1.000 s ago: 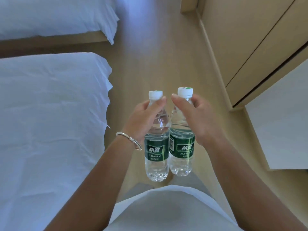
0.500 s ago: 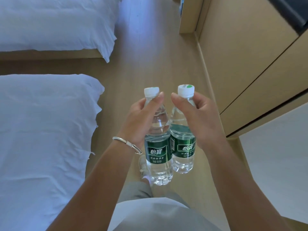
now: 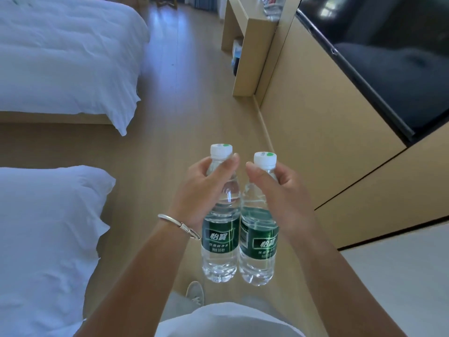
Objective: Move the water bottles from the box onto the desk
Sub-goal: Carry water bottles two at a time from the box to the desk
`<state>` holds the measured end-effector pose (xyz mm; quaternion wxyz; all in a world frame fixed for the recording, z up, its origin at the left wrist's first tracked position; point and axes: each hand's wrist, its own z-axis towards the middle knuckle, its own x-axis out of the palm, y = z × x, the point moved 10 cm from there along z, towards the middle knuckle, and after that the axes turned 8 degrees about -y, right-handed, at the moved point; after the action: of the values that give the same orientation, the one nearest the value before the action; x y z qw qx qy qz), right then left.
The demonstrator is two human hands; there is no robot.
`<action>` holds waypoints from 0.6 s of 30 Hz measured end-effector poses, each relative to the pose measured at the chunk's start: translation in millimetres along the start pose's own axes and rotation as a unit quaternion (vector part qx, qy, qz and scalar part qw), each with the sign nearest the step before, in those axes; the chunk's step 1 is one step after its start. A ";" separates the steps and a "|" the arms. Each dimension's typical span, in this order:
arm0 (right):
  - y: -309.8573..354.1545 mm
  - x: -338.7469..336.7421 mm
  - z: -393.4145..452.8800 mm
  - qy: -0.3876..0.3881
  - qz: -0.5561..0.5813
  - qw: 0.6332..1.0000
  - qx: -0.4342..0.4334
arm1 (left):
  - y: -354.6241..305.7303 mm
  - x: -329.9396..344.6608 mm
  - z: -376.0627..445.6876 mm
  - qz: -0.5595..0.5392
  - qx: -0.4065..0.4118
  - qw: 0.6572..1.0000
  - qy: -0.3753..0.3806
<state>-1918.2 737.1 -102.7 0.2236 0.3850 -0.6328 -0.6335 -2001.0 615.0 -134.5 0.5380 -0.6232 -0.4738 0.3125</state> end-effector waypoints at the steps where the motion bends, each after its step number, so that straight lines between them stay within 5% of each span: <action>1: 4.2 6.9 11.6 -0.001 0.000 1.000 0.000 | -5.3 -3.1 12.5 -0.002 0.001 1.000 0.004; 18: 17.8 81.0 259.5 0.041 0.084 0.996 0.009 | -51.4 -2.7 246.7 0.002 0.015 0.999 -0.037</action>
<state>-2170.8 836.3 -127.2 0.2982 0.3578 -0.6591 -0.5905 -2236.9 703.5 -140.9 0.5287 -0.6038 -0.4875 0.3438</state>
